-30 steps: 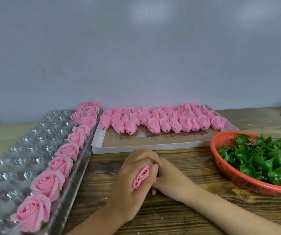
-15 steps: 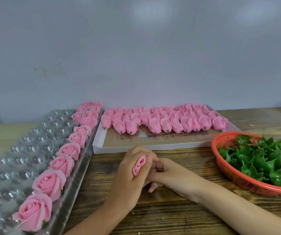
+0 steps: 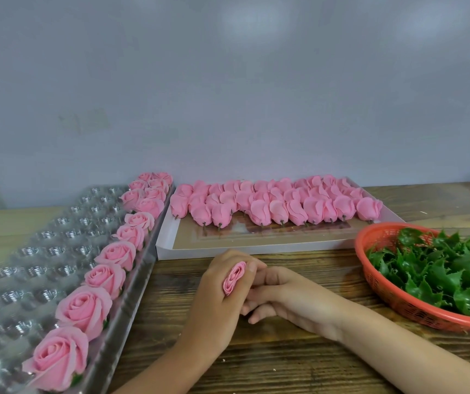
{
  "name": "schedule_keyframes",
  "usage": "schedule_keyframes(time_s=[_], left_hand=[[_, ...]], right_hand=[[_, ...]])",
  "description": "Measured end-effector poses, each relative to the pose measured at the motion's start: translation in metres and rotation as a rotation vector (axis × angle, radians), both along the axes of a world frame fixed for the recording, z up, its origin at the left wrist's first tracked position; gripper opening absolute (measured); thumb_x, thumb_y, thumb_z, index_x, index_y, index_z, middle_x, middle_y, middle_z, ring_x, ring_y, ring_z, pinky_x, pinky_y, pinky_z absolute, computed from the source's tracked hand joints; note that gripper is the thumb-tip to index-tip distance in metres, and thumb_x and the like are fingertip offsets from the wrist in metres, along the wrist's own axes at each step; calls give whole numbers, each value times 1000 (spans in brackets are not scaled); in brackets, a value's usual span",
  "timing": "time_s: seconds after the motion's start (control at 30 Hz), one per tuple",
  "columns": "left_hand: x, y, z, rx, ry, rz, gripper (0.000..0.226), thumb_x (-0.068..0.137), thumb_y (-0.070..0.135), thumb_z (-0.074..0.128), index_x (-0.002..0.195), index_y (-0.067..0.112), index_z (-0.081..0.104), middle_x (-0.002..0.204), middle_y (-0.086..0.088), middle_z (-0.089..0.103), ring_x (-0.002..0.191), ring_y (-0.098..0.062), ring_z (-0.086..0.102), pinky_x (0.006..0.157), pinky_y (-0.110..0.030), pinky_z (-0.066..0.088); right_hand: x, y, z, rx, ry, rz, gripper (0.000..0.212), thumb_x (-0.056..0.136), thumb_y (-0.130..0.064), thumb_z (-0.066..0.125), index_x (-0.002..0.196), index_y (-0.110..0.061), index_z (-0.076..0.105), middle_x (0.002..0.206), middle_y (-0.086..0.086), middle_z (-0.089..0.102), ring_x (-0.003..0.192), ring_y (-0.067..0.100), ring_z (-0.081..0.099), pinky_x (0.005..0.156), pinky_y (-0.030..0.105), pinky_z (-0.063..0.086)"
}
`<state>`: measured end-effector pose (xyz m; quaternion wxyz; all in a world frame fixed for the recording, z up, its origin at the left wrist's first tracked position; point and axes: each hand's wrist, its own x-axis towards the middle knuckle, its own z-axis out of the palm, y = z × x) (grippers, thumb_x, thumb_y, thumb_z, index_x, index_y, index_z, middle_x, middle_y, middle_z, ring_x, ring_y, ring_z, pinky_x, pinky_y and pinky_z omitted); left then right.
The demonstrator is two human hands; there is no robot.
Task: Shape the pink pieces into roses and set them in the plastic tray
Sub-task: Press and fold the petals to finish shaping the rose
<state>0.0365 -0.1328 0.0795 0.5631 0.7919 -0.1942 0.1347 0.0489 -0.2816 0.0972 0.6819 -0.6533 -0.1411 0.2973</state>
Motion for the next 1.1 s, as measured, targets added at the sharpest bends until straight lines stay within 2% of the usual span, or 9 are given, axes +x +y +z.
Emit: schedule_keyframes(time_s=[0.07, 0.23, 0.33, 0.43, 0.57, 0.63, 0.77, 0.9, 1.1], left_hand=[[1, 1, 0, -13, 32, 4, 25, 95, 41, 48, 92, 28, 70, 93, 11, 65, 97, -5, 61, 80, -17, 45], [0, -2, 1, 69, 13, -41, 28, 90, 44, 47, 99, 31, 70, 98, 13, 63, 103, -8, 59, 86, -16, 44], [1, -1, 1, 105, 0, -26, 30, 89, 44, 47, 99, 30, 71, 97, 15, 62, 102, -7, 59, 85, -15, 44], [6, 4, -1, 101, 24, 19, 20, 94, 29, 52, 99, 30, 71, 96, 15, 66, 97, -1, 61, 81, -12, 44], [8, 7, -2, 108, 55, 45, 25, 96, 15, 52, 98, 31, 70, 93, 15, 68, 91, 5, 62, 74, -5, 43], [7, 6, -3, 96, 64, 44, 24, 96, 16, 52, 98, 32, 70, 92, 14, 69, 90, 6, 62, 73, -5, 43], [8, 6, -3, 83, 76, 40, 21, 96, 21, 52, 98, 32, 71, 92, 19, 69, 91, 6, 62, 74, -6, 44], [10, 6, -3, 53, 109, 41, 20, 96, 25, 52, 96, 31, 71, 90, 25, 68, 88, 7, 63, 71, -4, 43], [10, 6, -4, 20, 137, -3, 20, 93, 34, 52, 99, 31, 71, 91, 21, 69, 91, 5, 63, 73, -5, 44]], right_hand=[[0, 1, -2, -3, -5, 6, 21, 98, 5, 48, 112, 3, 65, 87, 0, 71, 77, 5, 69, 72, 17, 56], [1, 0, -2, 23, 12, -20, 23, 94, 9, 54, 99, -8, 70, 88, 3, 71, 81, 8, 69, 74, 19, 57], [1, 1, -3, 10, 27, -38, 25, 92, 10, 55, 96, -9, 71, 87, 2, 73, 80, 8, 70, 74, 18, 57], [1, 4, -4, -52, 1, -51, 24, 97, 7, 49, 106, -4, 68, 91, 3, 71, 76, 5, 70, 73, 17, 57], [-1, 7, -8, -118, -73, -91, 27, 99, 4, 46, 118, 1, 65, 106, 13, 69, 83, 7, 71, 79, 19, 57], [-2, 7, -8, -115, -85, -94, 27, 100, 1, 48, 121, 0, 65, 117, 16, 70, 95, 13, 71, 81, 20, 57], [-2, 6, -6, -91, -54, -83, 26, 100, -2, 52, 122, 1, 64, 121, 14, 69, 106, 18, 70, 81, 19, 57], [-2, 6, -8, -61, -54, -90, 26, 99, -1, 52, 122, -2, 64, 121, 18, 69, 108, 20, 70, 81, 19, 56], [-3, 5, -8, -24, -72, -81, 28, 97, 1, 55, 123, -2, 64, 120, 18, 70, 108, 21, 70, 83, 21, 57]])
